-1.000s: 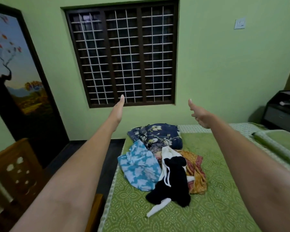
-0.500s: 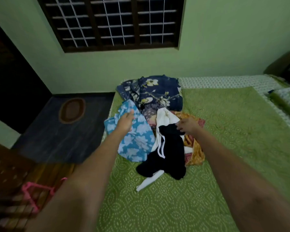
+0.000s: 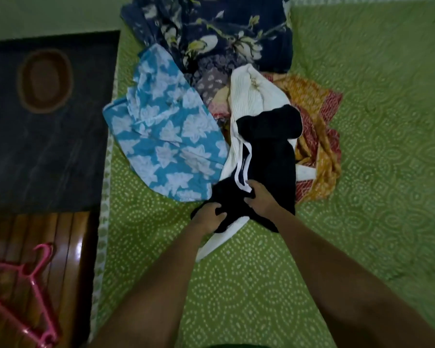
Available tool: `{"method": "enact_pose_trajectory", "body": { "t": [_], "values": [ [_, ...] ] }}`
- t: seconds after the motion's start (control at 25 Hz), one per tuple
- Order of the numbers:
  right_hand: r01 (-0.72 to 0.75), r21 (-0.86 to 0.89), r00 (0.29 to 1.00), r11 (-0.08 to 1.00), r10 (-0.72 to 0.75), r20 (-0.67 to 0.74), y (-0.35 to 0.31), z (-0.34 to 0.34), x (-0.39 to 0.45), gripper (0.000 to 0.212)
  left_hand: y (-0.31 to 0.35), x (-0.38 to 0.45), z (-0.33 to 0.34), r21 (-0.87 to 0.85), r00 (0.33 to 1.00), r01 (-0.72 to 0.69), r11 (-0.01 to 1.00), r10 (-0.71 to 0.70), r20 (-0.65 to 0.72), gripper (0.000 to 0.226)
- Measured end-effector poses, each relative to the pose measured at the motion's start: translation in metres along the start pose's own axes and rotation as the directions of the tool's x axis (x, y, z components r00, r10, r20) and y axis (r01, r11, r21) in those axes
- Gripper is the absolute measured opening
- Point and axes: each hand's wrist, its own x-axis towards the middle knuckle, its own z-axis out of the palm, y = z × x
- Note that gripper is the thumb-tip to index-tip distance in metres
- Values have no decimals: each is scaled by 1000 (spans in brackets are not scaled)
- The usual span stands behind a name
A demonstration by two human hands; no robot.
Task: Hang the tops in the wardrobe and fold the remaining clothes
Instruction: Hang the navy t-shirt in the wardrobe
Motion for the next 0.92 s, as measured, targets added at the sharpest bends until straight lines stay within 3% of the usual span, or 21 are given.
{"method": "enact_pose_trajectory", "body": {
  "t": [0.16,0.28,0.4,0.48,0.64,0.76,0.84,0.92],
  "values": [
    [-61,125,996,990,68,-59,2,25,32,58,-31,22,14,-54,996,56,997,-52,73,45],
    [-143,107,989,984,138,51,-3,22,30,56,-39,20,8,-137,999,39,990,-38,10,39],
    [-72,9,996,997,72,62,-27,-3,4,57,-17,3,-20,-153,994,-61,986,47,-95,42],
    [37,-107,998,994,-31,58,-55,-31,-22,42,13,-15,-47,-53,966,-215,975,204,-160,51],
    [201,-337,971,920,-141,195,-124,-93,-96,23,85,-69,-101,68,865,-465,883,469,-177,72],
    [246,-358,966,901,-195,171,-171,-140,-169,34,132,-126,-125,279,818,-532,799,570,-74,46],
    [255,-354,967,900,-234,103,-191,-169,-227,20,154,-172,-136,439,838,-477,762,544,-34,17],
    [285,-329,955,900,-294,24,-206,-192,-279,16,166,-217,-143,569,845,-404,716,531,-69,13]
  ]
}}
